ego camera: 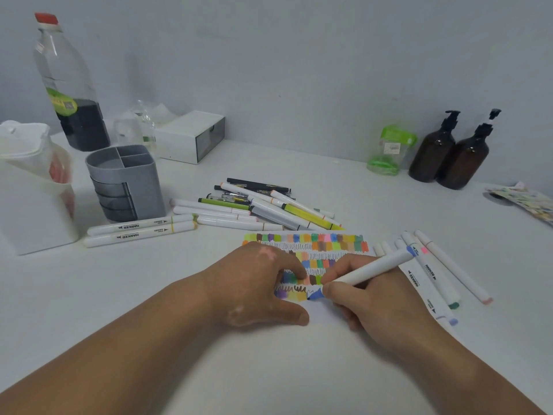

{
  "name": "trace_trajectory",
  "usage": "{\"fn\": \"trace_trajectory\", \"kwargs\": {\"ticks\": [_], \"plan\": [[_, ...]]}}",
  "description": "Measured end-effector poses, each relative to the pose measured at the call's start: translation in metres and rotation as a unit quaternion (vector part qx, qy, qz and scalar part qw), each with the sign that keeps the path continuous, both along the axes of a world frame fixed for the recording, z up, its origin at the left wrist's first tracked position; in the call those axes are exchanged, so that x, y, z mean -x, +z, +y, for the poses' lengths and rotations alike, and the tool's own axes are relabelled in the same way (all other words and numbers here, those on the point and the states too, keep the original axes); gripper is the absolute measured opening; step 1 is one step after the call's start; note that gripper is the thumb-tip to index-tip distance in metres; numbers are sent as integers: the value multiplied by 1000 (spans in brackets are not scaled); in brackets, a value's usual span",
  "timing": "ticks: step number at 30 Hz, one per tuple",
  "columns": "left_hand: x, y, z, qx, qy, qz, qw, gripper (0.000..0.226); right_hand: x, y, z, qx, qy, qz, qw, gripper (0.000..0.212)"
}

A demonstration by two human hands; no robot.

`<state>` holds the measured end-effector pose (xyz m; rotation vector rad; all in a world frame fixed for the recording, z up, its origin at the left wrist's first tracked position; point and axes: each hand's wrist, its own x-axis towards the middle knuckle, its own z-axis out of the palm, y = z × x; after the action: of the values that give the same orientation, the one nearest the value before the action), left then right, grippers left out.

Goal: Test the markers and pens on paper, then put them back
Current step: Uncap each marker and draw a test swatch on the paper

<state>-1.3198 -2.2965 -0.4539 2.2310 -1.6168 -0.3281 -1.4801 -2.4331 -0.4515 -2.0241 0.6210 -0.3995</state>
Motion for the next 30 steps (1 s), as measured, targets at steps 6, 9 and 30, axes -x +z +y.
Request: {"fn": "trace_trajectory", "kwargs": {"ticks": [6,9,30], "plan": [[0,0,0,-6,2,5,1000,65,1,1,1,-4,-1,0,1000,16],[0,0,1,-4,2,6,1000,64,0,2,1,-4,-1,-2,1000,18],[0,1,2,-7,6,9,1000,64,0,1,0,2,-17,-2,1000,19]]}}
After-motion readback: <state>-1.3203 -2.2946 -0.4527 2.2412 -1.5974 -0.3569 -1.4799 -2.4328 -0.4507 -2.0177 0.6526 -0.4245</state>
